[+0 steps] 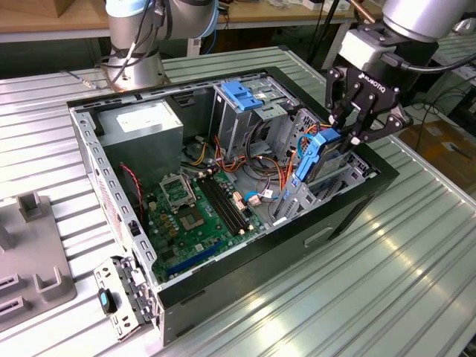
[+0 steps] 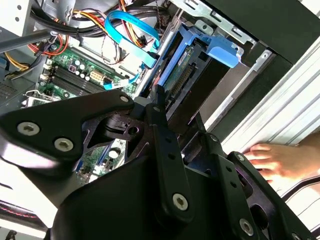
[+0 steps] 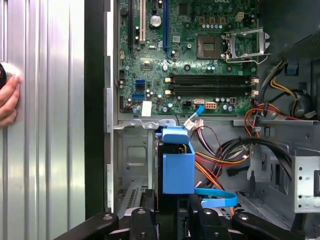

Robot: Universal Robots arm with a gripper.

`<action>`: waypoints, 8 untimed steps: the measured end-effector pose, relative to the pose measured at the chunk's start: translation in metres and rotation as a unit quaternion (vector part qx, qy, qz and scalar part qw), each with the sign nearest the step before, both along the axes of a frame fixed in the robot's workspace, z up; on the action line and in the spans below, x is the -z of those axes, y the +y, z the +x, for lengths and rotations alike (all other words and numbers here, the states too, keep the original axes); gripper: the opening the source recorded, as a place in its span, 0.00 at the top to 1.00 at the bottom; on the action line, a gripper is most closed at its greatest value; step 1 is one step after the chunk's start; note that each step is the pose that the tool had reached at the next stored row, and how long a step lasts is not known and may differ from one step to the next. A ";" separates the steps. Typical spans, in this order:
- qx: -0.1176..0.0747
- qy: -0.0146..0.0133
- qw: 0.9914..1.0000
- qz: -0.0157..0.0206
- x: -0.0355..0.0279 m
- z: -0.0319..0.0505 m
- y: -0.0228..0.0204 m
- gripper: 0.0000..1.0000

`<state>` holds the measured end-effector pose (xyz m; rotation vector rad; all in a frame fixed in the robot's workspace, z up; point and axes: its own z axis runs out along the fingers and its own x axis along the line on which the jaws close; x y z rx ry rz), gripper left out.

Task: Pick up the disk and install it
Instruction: 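Insert the disk into the insertion slot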

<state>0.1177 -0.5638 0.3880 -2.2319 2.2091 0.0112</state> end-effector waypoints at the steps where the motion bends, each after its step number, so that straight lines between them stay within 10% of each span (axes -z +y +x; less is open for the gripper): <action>1: 0.000 0.000 1.000 0.000 0.0035 0.0000 0.0000 0.65; 8: 0.000 0.000 1.000 0.000 0.0217 0.0000 0.0000 0.65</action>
